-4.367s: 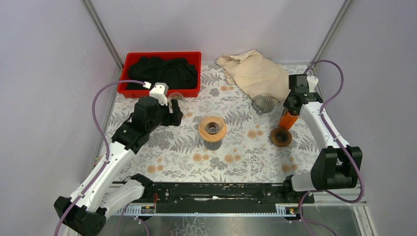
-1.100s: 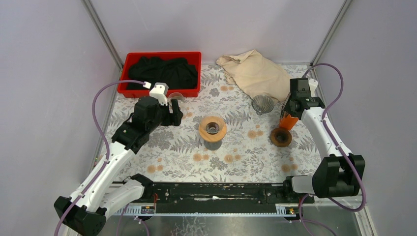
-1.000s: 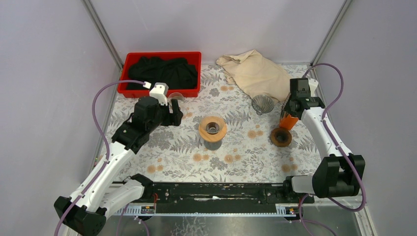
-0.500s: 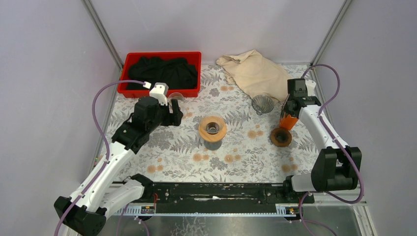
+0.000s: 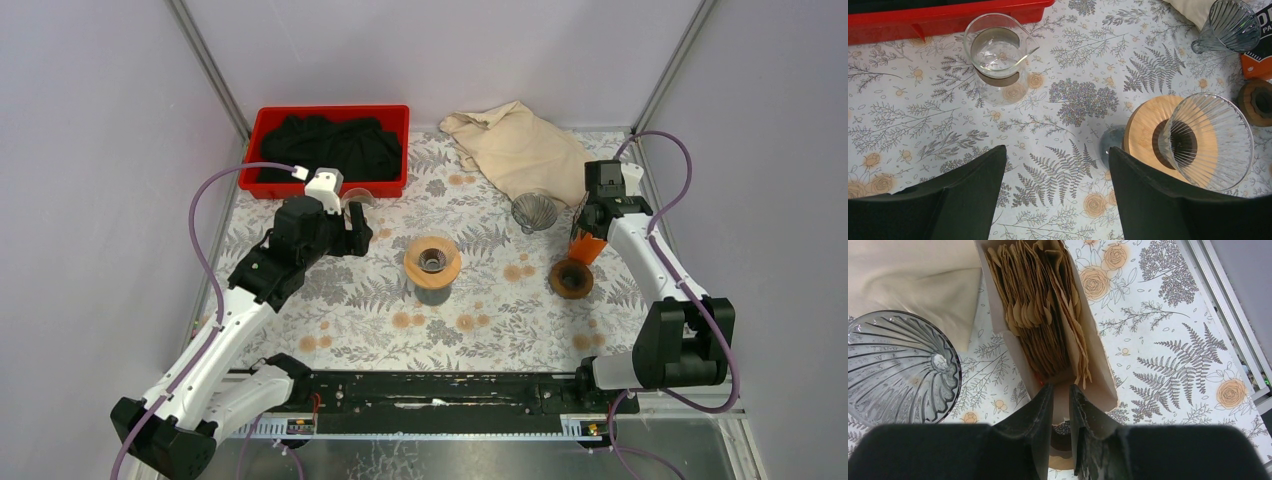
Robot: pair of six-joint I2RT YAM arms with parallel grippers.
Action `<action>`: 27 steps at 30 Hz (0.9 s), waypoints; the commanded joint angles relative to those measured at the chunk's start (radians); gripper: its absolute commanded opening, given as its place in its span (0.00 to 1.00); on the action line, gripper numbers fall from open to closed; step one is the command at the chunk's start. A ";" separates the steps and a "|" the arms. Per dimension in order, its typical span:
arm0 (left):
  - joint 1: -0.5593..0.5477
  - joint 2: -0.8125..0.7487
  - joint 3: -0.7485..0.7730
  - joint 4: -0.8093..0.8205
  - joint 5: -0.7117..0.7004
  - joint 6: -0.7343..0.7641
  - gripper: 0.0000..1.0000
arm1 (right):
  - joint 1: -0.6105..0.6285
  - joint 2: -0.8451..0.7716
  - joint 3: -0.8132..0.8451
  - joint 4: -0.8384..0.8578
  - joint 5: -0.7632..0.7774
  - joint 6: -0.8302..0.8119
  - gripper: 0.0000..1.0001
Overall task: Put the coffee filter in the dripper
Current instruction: Pick up the coffee filter from the coffee filter holder.
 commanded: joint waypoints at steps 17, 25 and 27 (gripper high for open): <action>0.002 -0.001 -0.011 0.065 0.008 0.011 0.82 | -0.006 -0.019 0.011 -0.001 0.042 -0.010 0.26; 0.002 0.002 -0.011 0.065 0.005 0.012 0.82 | -0.008 0.005 0.009 0.021 0.042 -0.010 0.25; 0.001 0.002 -0.011 0.066 0.004 0.011 0.82 | -0.010 0.009 0.008 0.025 0.042 -0.009 0.24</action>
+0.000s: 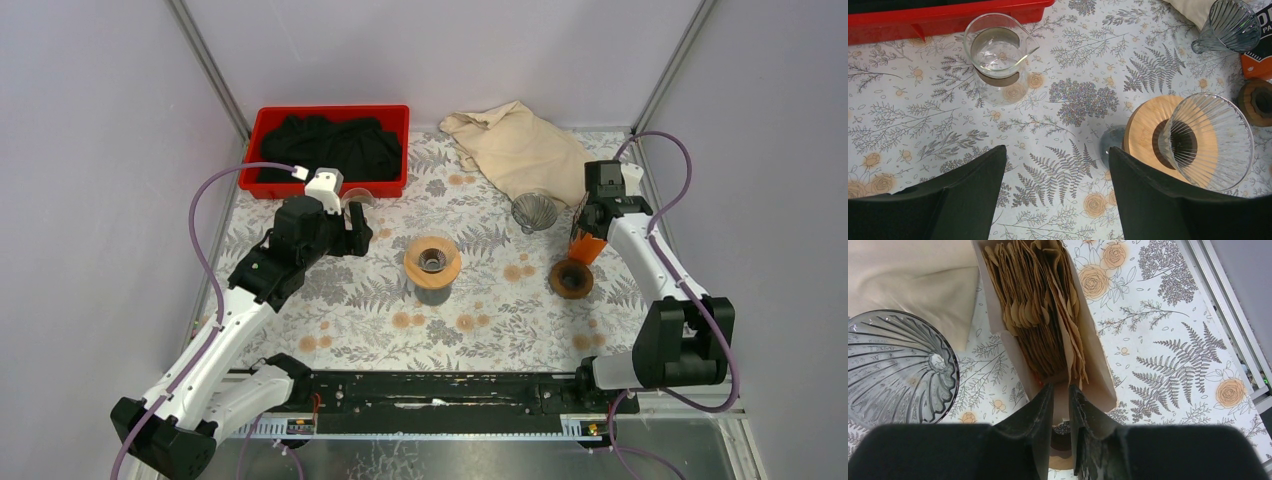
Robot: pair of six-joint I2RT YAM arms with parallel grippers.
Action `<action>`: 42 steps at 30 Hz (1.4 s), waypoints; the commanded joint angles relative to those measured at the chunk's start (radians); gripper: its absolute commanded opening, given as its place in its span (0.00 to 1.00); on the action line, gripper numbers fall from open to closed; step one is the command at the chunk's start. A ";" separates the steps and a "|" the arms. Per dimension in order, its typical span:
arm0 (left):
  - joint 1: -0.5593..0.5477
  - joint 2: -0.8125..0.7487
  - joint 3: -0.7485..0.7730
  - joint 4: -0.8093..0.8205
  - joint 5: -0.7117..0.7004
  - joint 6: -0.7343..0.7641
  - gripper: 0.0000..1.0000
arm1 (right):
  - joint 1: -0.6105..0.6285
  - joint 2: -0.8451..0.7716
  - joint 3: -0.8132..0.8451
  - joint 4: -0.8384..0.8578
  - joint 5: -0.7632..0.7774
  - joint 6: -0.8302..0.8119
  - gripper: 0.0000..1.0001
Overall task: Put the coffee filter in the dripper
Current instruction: Pick up the coffee filter from the coffee filter holder.
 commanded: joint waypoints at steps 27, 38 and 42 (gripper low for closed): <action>0.008 0.005 -0.011 0.065 0.005 0.011 0.82 | -0.025 0.014 0.032 0.034 0.052 -0.037 0.02; 0.009 0.008 -0.010 0.065 0.008 0.010 0.82 | -0.025 -0.077 0.110 -0.037 0.050 -0.084 0.00; 0.009 0.011 -0.010 0.065 0.009 0.010 0.82 | -0.025 -0.095 0.135 -0.040 0.028 -0.096 0.00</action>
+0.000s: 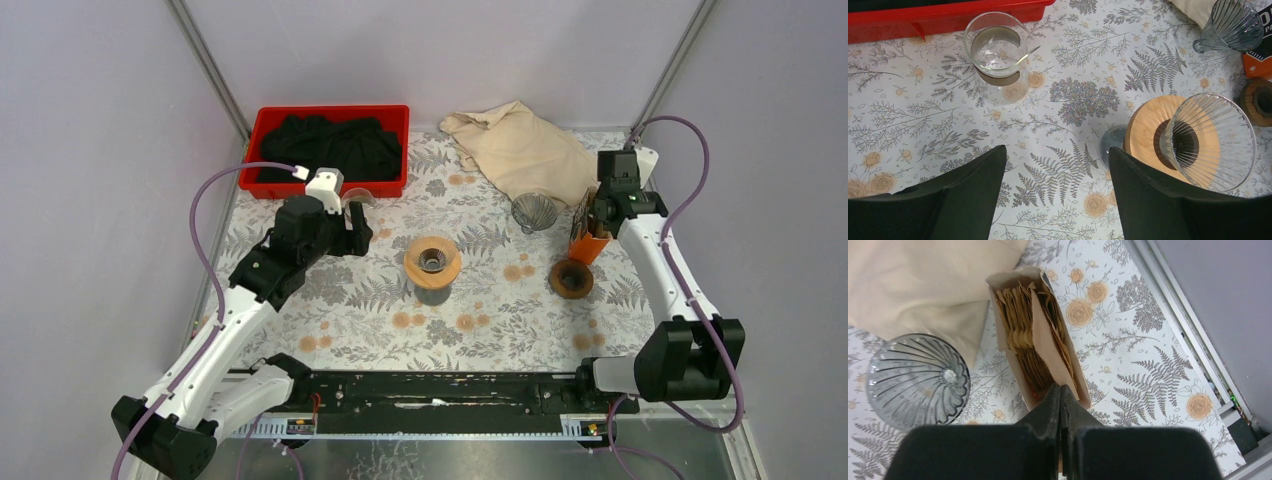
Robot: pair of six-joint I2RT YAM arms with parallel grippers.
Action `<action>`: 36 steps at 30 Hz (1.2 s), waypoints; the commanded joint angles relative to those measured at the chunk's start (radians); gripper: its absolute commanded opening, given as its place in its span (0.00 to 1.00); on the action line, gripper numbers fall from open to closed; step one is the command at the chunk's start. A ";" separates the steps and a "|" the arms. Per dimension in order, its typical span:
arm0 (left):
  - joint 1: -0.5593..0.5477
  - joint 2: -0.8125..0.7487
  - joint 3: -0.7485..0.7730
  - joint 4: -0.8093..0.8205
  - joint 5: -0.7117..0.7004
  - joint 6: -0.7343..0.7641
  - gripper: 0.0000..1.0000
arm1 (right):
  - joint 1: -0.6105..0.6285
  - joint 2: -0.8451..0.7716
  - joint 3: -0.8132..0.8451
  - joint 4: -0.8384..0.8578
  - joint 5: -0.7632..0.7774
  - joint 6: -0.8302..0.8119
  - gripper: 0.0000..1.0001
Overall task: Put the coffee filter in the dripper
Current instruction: Pick up the coffee filter from the coffee filter holder.
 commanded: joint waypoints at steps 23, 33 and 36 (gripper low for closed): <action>0.009 0.015 -0.010 0.066 0.008 0.010 0.82 | -0.006 0.014 0.116 0.091 -0.132 -0.100 0.00; 0.011 0.021 -0.009 0.065 0.016 0.010 0.82 | -0.006 -0.038 0.143 0.105 -0.197 -0.097 0.00; 0.011 0.018 -0.010 0.065 0.022 0.010 0.82 | -0.006 -0.059 0.150 0.103 -0.195 -0.094 0.00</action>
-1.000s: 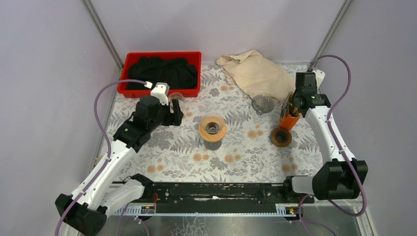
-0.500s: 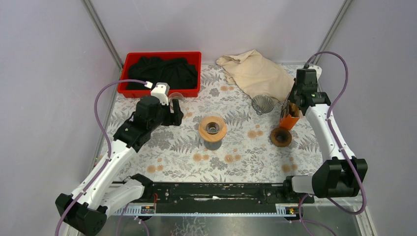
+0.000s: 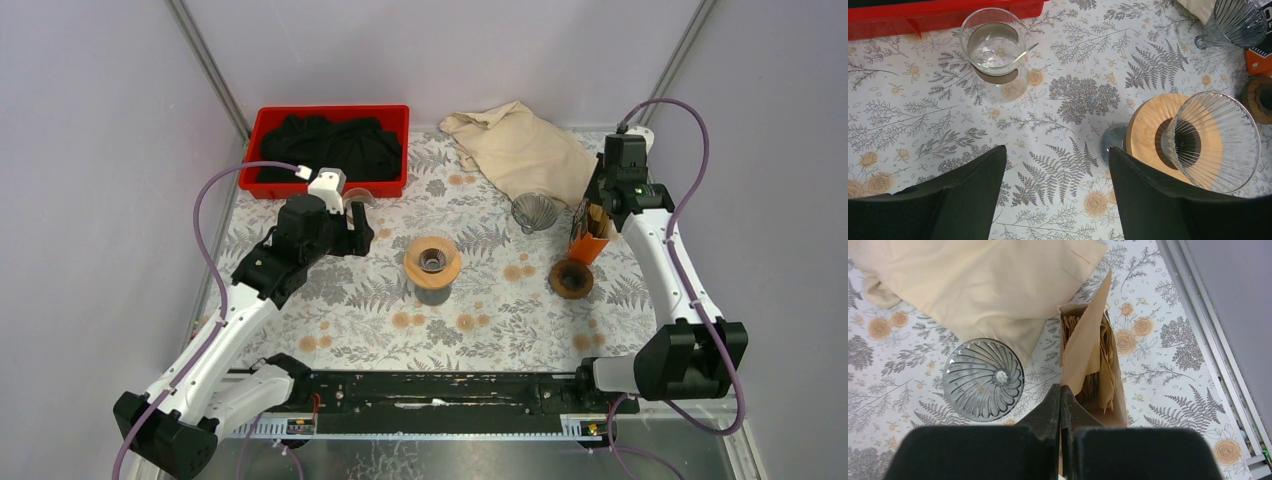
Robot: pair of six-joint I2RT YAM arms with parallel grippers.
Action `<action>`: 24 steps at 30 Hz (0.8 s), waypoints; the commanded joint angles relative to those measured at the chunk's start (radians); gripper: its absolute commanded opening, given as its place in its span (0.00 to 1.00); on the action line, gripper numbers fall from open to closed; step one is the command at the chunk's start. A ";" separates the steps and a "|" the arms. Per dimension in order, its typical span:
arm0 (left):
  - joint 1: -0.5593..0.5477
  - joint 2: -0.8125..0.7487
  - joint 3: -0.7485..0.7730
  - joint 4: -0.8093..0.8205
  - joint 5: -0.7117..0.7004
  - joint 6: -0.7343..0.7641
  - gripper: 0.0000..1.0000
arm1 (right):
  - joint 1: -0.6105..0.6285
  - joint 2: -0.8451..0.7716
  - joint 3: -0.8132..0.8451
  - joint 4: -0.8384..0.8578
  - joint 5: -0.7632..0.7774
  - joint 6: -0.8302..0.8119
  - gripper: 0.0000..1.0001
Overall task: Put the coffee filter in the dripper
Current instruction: Pick up the coffee filter from the coffee filter holder.
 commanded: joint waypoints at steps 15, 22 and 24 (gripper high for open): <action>0.011 -0.015 -0.015 0.116 0.165 0.002 0.82 | -0.003 -0.181 0.088 0.108 -0.220 0.017 0.00; 0.008 -0.029 0.000 0.193 0.236 -0.071 0.82 | 0.011 -0.180 0.078 0.205 -0.420 0.098 0.00; -0.001 -0.024 0.016 0.207 0.239 -0.095 0.82 | 0.021 -0.178 0.076 0.229 -0.468 0.115 0.00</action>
